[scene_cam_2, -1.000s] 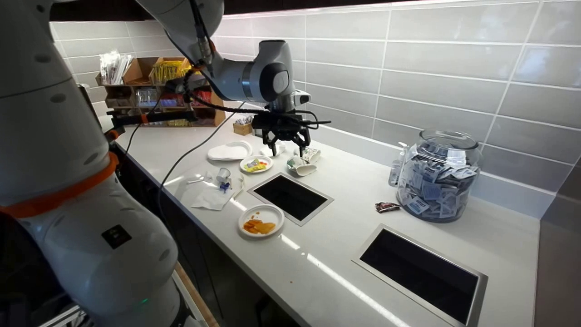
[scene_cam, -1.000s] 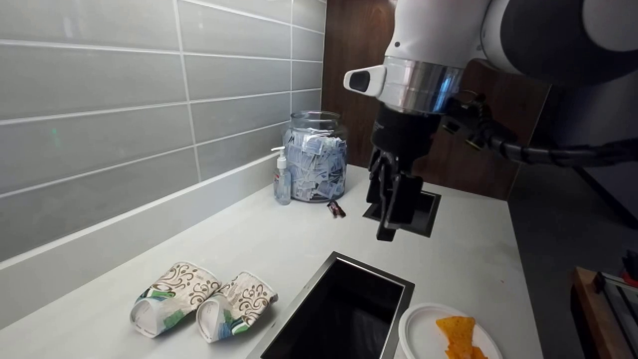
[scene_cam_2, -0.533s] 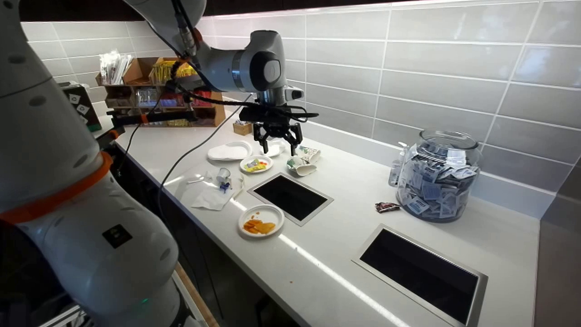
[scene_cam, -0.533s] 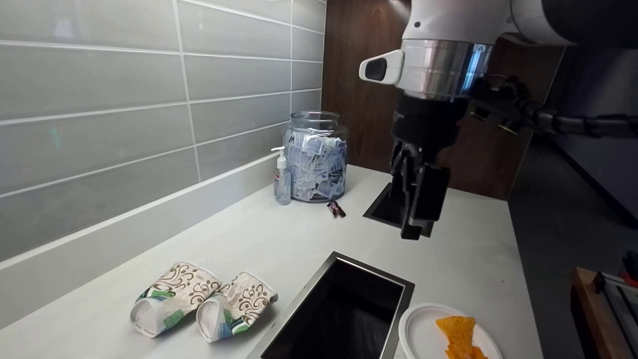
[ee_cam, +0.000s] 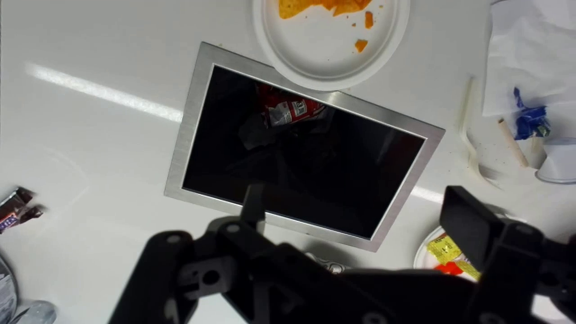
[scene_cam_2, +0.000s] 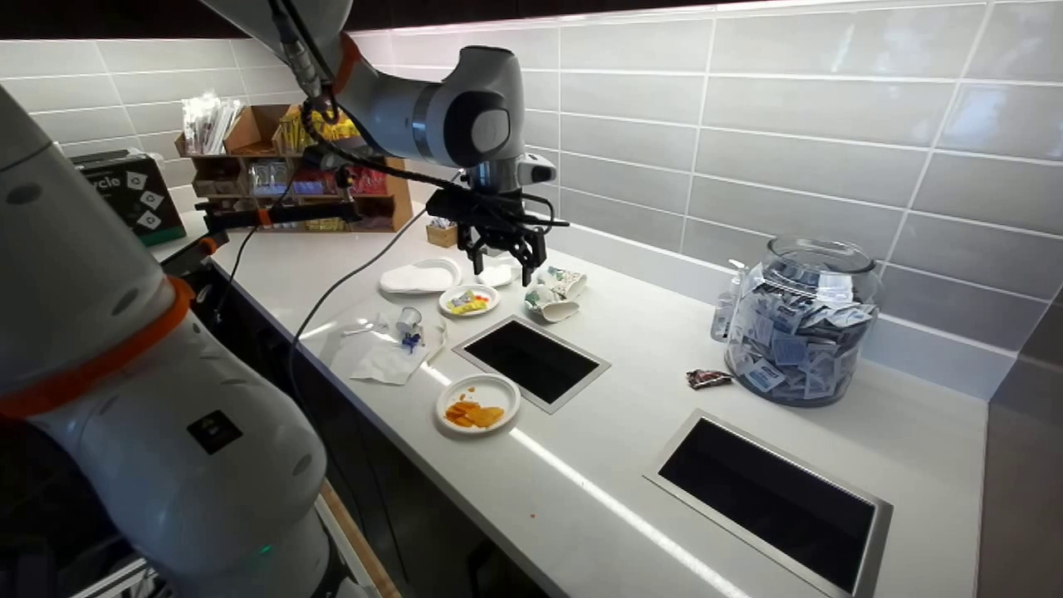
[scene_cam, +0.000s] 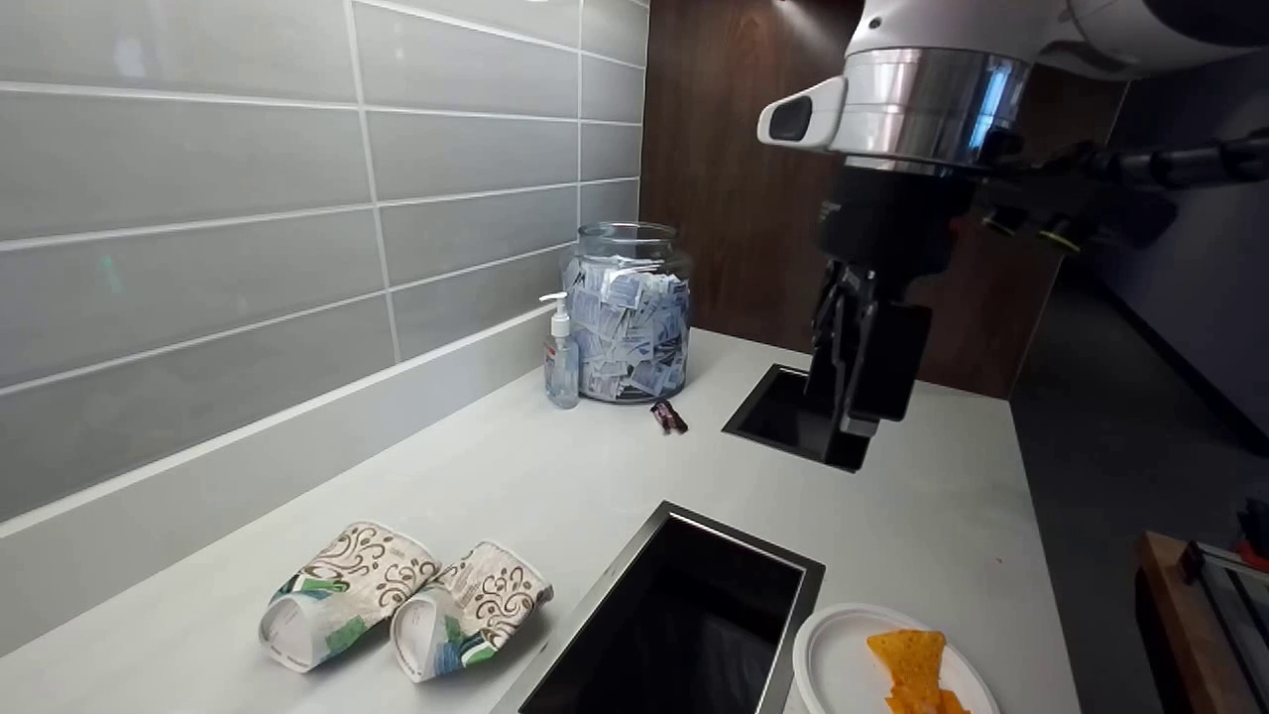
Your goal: Pour the Doritos onto the white plate then throw the packet in the trash chute on the left.
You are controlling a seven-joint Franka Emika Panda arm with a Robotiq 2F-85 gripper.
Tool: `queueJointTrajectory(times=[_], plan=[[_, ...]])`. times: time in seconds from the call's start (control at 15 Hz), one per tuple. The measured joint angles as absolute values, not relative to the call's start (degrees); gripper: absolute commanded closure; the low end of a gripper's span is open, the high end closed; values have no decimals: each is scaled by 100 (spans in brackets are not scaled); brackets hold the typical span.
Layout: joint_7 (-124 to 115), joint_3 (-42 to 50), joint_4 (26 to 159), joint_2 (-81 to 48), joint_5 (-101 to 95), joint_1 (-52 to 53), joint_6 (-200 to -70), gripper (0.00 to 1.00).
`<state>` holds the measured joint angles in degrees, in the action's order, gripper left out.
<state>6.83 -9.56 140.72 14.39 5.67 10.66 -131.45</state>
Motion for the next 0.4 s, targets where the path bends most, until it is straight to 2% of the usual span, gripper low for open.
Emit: queueJointTrajectory(times=[0.4], plan=[[684,-924,14436,1687,618,1066,-13471,0]])
